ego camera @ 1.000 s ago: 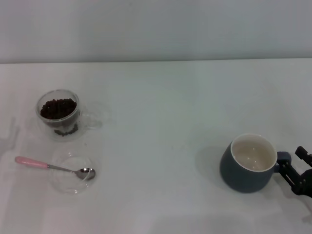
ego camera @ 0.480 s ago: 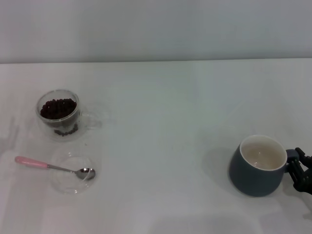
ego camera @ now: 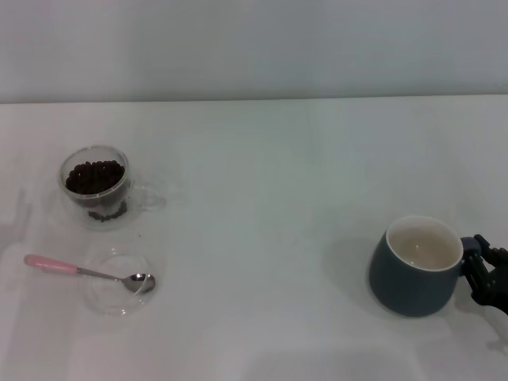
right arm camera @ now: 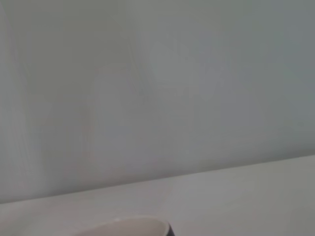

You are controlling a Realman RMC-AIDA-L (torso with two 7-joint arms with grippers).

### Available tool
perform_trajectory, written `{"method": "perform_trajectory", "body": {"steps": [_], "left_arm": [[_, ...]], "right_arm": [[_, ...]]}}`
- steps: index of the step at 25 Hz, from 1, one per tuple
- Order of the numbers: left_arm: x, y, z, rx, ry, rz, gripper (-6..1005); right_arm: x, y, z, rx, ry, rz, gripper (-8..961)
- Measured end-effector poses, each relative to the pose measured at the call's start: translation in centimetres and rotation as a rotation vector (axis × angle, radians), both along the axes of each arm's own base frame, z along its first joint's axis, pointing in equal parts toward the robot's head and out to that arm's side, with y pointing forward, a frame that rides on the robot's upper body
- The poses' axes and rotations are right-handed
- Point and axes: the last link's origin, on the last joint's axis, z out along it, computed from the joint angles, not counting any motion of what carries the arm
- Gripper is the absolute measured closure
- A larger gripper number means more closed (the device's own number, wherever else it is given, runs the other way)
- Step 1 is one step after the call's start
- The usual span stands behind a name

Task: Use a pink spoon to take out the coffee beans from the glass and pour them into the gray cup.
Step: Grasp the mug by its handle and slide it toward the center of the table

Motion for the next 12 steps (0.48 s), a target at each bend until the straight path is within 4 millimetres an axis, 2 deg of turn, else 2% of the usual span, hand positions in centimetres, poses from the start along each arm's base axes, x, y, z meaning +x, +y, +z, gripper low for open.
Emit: {"method": "perform_trajectory", "body": {"steps": [12], "left_arm": [[0.0, 0.0, 0.0, 0.0, 0.0, -0.001, 259]], "right_arm": [[-1.5, 2.4, -0.7, -0.04, -0.006, 0.065, 736]]}}
